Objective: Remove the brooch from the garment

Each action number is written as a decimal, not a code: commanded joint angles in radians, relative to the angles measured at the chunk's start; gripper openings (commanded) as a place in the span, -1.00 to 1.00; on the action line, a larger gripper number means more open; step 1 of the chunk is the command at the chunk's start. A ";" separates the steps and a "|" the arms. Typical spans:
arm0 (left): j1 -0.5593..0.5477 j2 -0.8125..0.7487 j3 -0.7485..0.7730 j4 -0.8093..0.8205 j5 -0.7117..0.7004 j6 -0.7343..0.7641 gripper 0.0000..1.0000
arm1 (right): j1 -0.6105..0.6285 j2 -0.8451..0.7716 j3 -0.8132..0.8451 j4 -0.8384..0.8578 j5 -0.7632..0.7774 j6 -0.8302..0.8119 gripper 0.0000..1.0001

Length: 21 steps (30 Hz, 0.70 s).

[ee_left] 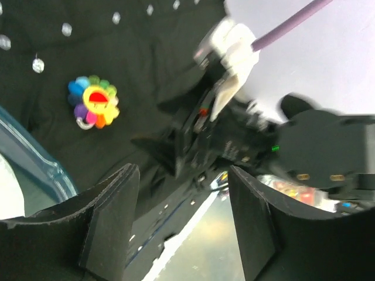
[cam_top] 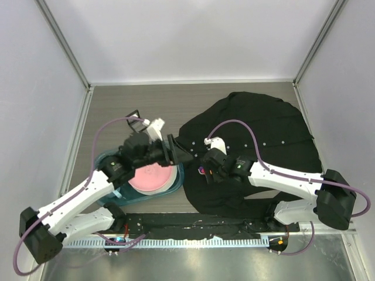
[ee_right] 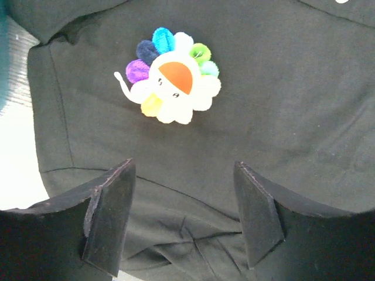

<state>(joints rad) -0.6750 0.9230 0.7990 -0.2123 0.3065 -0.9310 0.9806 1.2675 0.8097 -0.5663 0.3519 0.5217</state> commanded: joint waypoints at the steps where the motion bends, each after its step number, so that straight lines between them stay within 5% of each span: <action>1: -0.149 0.054 -0.082 0.129 -0.222 0.023 0.26 | 0.026 -0.014 -0.021 0.061 0.128 0.021 0.34; 6: -0.238 0.114 -0.138 0.162 -0.297 0.015 0.05 | 0.030 -0.031 -0.076 0.183 0.084 -0.046 -0.02; 13: -0.244 0.106 -0.204 0.165 -0.359 0.012 -0.03 | 0.032 -0.019 -0.136 0.325 0.081 -0.057 -0.04; 21: -0.255 0.287 -0.115 0.197 -0.320 0.000 -0.24 | 0.032 -0.005 -0.142 0.367 0.078 -0.048 -0.06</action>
<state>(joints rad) -0.9165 1.1416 0.6193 -0.0807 -0.0051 -0.9321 1.0069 1.2678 0.6693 -0.2783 0.4061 0.4725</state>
